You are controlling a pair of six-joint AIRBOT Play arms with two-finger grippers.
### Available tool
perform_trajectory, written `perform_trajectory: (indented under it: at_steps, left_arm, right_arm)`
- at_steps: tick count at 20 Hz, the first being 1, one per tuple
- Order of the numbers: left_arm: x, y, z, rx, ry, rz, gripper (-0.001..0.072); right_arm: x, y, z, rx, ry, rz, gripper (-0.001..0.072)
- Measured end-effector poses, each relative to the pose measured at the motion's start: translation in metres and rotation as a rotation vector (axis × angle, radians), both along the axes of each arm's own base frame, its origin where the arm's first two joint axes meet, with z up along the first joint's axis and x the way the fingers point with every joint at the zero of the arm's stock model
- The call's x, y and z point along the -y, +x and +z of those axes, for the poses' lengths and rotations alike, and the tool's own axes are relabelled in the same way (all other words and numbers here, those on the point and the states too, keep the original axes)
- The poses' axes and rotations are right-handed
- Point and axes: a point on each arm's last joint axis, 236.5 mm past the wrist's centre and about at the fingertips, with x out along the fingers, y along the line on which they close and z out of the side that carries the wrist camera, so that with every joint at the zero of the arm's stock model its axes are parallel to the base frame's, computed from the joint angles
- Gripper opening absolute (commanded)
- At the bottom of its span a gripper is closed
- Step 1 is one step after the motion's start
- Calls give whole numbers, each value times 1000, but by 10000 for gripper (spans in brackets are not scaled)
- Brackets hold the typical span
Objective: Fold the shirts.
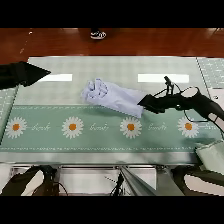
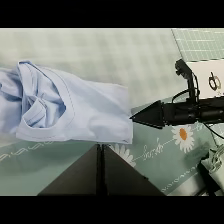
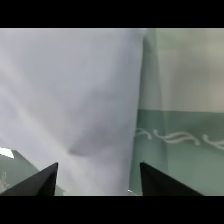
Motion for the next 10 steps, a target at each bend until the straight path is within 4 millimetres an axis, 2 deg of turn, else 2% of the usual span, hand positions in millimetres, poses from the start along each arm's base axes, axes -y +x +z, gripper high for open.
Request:
perform_trajectory:
  at_steps: [1, 2, 4, 6, 8, 10]
  left_arm:
    - [0, 0, 0, 0, 0, 0, 18]
    - [0, 0, 0, 0, 0, 0, 18]
    - [0, 0, 0, -1, -1, 0, 18]
    - [0, 1, -2, -5, 1, 0, 18]
    - [-1, 3, -5, -14, 3, 2, 18]
    - [-2, 6, -10, -28, 0, 4, 18]
  right_arm:
    - [-9, 2, -6, -5, 15, -17, 228]
    - [-16, 4, -10, -9, 26, -32, 16]
    - [-25, 9, -9, 3, 47, -44, 21]
    - [-25, 18, 8, 55, 63, -28, 21]
    - [-16, 32, 43, 139, 77, -11, 21]
    - [3, 42, 92, 224, 85, 2, 21]
